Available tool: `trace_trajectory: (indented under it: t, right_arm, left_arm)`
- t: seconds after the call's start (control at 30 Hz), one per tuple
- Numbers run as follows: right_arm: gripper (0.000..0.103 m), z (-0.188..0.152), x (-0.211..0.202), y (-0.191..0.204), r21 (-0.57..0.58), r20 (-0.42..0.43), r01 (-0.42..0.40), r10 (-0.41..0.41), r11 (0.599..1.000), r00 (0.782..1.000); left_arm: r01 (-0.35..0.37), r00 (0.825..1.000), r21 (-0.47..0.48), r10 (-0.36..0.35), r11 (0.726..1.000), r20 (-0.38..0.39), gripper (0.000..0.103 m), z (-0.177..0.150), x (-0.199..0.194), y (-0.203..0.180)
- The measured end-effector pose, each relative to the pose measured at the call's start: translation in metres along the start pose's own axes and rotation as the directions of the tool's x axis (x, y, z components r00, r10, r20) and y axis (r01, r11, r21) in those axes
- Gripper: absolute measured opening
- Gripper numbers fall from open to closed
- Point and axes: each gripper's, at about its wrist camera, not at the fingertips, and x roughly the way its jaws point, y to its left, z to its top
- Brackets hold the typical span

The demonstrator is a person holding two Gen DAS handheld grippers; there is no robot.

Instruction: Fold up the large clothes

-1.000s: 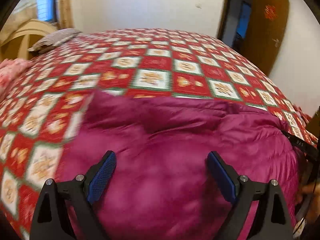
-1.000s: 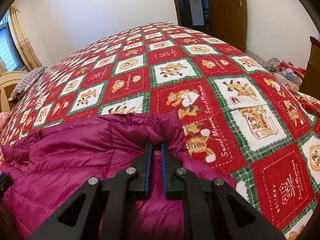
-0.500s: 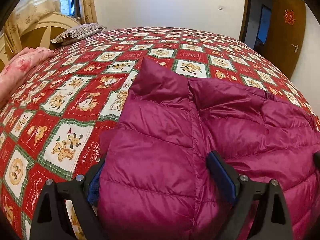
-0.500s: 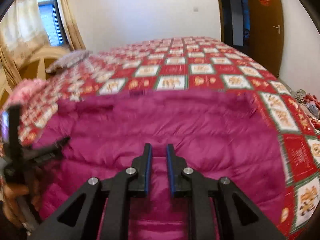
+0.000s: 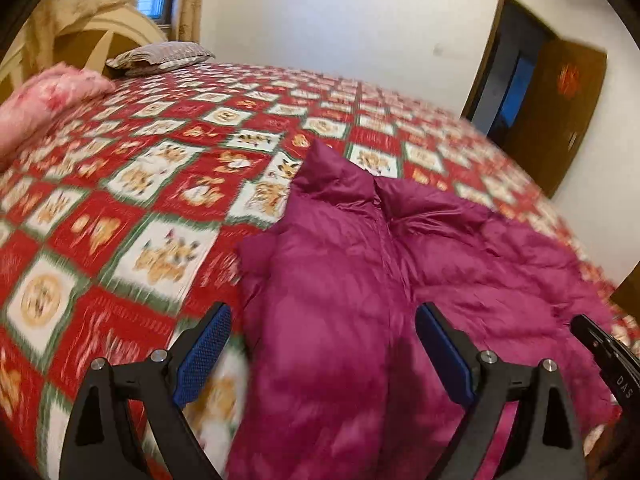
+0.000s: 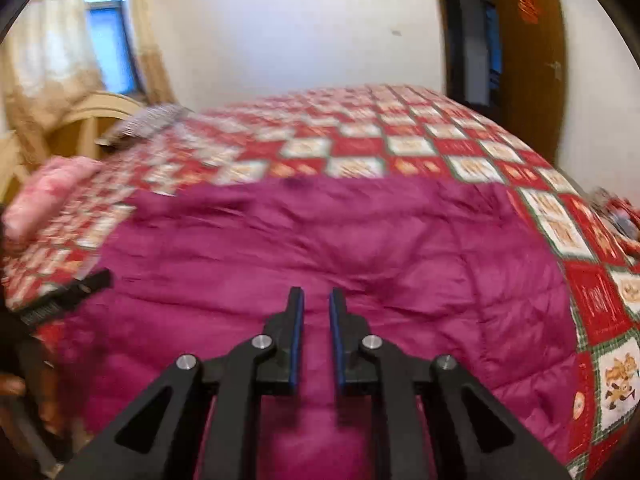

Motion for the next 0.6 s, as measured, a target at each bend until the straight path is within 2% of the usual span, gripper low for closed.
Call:
trace_trajectory:
  t: [0.13, 0.2, 0.37, 0.5, 0.53, 0.57, 0.6]
  right_arm:
    - [0.016, -0.005, 0.01, 0.033, -0.022, -0.028, -0.083, 0.083, 0.996, 0.996]
    - [0.016, -0.015, 0.026, 0.04, -0.021, -0.071, -0.07, 0.068, 0.997, 0.995]
    - [0.013, -0.028, 0.042, 0.033, 0.018, -0.103, -0.079, 0.08, 0.997, 0.991]
    - [0.013, -0.031, 0.044, 0.028, 0.042, -0.113, -0.1, 0.104, 0.994, 0.988]
    - [0.013, -0.032, 0.045, 0.027, 0.05, -0.111, -0.105, 0.11, 0.993, 0.988]
    - [0.013, -0.031, 0.045, 0.026, 0.057, -0.11, -0.109, 0.115, 0.992, 0.987]
    - [0.013, -0.031, 0.045, 0.024, 0.07, -0.108, -0.116, 0.123, 0.991, 0.986]
  left_arm:
    - [0.065, 0.997, -0.101, -0.068, 0.993, -0.021, 0.093, -0.02, -0.002, 0.016]
    - [0.073, 0.995, -0.137, -0.083, 0.988, -0.064, 0.093, -0.028, 0.007, 0.016]
    - [0.053, 0.998, -0.131, -0.058, 0.99, -0.034, 0.093, -0.032, 0.007, 0.007]
    - [0.162, 0.985, -0.185, -0.169, 0.969, -0.019, 0.092, -0.037, 0.003, 0.008]
    - [0.203, 0.977, -0.198, -0.211, 0.959, -0.022, 0.091, -0.037, 0.002, 0.007]
    - [0.219, 0.973, -0.203, -0.228, 0.954, -0.023, 0.08, -0.037, 0.001, 0.005]
    - [0.231, 0.97, -0.205, -0.241, 0.951, -0.026, 0.064, -0.036, 0.001, 0.003]
